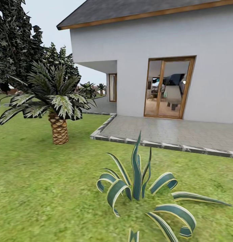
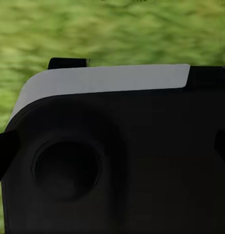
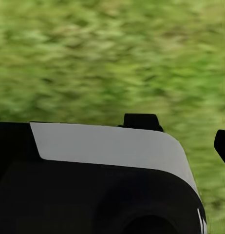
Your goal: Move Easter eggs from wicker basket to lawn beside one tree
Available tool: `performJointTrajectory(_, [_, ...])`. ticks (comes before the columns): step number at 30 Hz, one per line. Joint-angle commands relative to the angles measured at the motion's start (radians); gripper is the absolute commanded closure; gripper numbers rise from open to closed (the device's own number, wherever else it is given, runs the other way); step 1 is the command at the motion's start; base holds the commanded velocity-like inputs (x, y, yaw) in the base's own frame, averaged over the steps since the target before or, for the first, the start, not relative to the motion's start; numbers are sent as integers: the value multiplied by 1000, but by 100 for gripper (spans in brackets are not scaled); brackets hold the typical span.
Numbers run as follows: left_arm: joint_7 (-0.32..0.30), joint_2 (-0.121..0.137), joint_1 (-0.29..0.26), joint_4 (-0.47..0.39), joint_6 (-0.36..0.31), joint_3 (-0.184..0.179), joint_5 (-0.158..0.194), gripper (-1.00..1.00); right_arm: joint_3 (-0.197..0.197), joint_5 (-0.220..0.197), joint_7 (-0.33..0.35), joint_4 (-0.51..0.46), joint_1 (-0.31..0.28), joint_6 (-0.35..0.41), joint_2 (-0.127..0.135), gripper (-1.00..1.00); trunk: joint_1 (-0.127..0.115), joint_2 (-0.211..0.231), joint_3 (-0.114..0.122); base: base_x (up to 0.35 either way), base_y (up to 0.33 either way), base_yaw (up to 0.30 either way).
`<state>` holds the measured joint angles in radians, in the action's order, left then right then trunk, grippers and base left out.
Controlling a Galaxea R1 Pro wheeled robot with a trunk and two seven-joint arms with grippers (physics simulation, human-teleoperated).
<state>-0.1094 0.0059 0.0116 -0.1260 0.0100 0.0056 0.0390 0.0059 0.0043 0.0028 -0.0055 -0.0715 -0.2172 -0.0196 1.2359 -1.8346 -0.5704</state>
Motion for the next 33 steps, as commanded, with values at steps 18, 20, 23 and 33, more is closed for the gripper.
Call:
performJointTrajectory(18, [-4,0,1,-1,1,0,3,-100,0,0,0,2,-1,-4,0,-100,0,0,-1,0,302,1])
performJointTrajectory(20, [-4,0,1,-1,1,0,3,-100,0,0,0,2,-1,-4,0,-100,0,0,-1,0,319,77])
performJointTrajectory(23, [-4,0,0,-1,1,0,3,-100,0,0,0,2,-1,-4,0,-100,0,0,-1,0,319,173])
performJointTrajectory(33, [-4,-1,1,-1,1,1,2,-100,-1,-1,0,2,-1,-4,0,-100,0,0,-1,24,319,260])
